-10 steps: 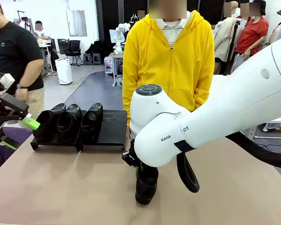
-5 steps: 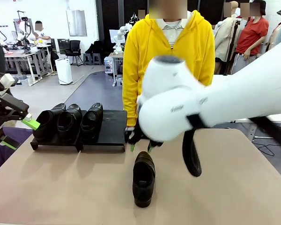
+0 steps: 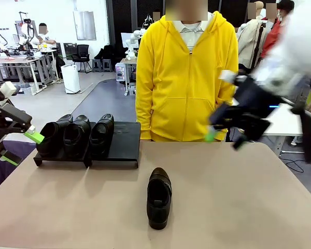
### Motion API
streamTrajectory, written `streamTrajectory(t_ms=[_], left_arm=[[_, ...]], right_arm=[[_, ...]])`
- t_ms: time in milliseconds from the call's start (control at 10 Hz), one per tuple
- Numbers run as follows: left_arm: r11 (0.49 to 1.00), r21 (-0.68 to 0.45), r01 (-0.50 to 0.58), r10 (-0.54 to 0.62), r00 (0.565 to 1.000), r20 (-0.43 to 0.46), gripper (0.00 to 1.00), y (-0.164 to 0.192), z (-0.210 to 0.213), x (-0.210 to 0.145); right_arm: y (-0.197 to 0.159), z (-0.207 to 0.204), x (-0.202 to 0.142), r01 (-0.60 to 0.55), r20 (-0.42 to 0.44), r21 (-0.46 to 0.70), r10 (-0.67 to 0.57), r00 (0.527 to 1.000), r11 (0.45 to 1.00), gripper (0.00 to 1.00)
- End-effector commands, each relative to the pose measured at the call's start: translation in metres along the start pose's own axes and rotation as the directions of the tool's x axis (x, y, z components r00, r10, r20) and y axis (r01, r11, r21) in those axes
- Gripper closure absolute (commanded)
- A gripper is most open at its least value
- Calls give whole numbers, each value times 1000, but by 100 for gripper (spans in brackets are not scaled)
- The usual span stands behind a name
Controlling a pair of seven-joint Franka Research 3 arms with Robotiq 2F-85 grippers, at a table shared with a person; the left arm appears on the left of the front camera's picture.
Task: Organize the shoes by placing them on the stand.
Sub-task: Pick up one Shoe and place it in the middle of the table.
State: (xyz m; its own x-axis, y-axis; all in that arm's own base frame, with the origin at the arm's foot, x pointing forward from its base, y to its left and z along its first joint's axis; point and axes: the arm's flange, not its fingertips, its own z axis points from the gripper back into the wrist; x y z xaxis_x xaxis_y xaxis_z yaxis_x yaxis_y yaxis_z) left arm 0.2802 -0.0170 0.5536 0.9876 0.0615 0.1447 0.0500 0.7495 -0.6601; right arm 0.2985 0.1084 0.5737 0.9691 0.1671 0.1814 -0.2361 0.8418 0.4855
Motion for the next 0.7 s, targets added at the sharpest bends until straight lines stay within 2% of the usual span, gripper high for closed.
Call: streamTrajectory(t_ms=[0,100,300,400,500,600], left_arm=[[1000,-22,-8,8,1000,1,0,-3,1,-1],[1000,-22,-8,8,1000,1,0,-3,1,-1],[1000,-22,-8,8,1000,1,0,-3,1,-1],[1000,-22,-8,8,1000,1,0,-3,1,-1],[1000,-22,-8,8,1000,1,0,-3,1,-1],[1000,-22,-8,8,1000,1,0,-3,1,-1]], right_arm=[[-80,32,-27,89,56,50,-92,994,995,0],[-113,45,-53,90,86,127,-101,991,988,0],[-150,41,-86,144,148,146,-165,975,979,0],[-156,29,-93,149,171,99,-164,972,984,0],[-146,54,-79,151,122,144,-169,978,978,0],[-146,54,-79,151,122,144,-169,978,978,0]])
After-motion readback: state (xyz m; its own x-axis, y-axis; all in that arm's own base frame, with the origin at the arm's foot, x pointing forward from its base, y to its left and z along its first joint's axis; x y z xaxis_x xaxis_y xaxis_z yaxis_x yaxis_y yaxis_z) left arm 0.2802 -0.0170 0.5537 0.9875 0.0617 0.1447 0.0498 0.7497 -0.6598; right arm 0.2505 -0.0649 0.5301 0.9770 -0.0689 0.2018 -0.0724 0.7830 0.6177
